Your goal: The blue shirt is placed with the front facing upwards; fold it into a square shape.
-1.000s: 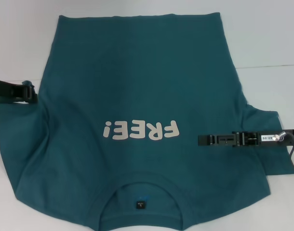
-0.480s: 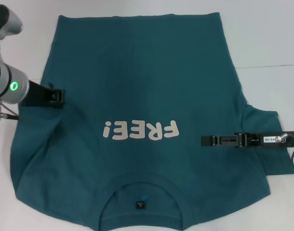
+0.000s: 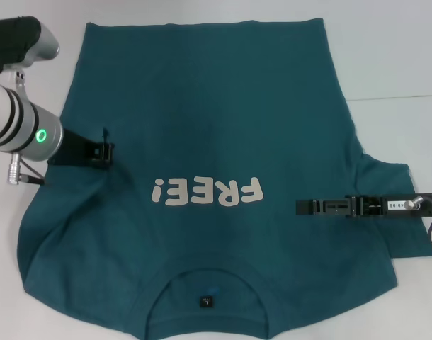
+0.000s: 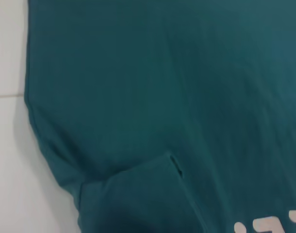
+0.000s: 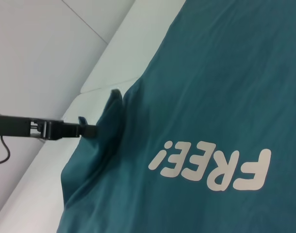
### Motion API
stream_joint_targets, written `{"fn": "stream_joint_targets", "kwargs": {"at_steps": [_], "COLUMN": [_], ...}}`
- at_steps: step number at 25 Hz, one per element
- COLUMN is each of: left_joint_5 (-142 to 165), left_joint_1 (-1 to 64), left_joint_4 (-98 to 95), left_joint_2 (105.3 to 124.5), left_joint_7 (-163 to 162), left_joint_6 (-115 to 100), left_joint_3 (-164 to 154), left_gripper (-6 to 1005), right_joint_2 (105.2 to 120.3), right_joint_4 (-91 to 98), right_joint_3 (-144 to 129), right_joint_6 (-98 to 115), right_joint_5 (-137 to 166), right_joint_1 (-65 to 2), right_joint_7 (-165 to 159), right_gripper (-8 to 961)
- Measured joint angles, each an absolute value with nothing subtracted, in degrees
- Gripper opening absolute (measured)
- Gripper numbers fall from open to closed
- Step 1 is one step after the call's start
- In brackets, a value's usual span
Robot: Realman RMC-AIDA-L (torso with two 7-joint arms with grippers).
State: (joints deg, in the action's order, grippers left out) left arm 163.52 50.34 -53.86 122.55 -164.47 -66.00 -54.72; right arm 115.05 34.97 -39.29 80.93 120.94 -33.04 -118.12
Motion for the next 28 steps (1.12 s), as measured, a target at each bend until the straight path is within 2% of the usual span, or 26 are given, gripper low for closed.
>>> {"fn": "stream_joint_targets", "kwargs": {"at_steps": [21, 28], "left_joint_5": [162.48, 156.58], "left_joint_1": [50.13, 49.26], "left_joint_4": [-51.30, -49.44], "left_joint_2": [123.00, 122.46], "left_joint_7": [-167.83, -167.40], "left_joint_6": [-64.50, -64.90], "left_joint_3": [-48.86, -46.56], "left_gripper": [17, 27], "right_joint_2": [114.96, 114.96], "right_joint_4": [34.98, 34.98], "right_joint_3": [-39.29, -39.29], "right_joint_6": [79.86, 79.86], "right_joint_5": [120.87, 120.76], "right_joint_1": [-32.52, -32.52], "right_joint_7": [-118.65, -118.66], "right_gripper": [925, 925]}}
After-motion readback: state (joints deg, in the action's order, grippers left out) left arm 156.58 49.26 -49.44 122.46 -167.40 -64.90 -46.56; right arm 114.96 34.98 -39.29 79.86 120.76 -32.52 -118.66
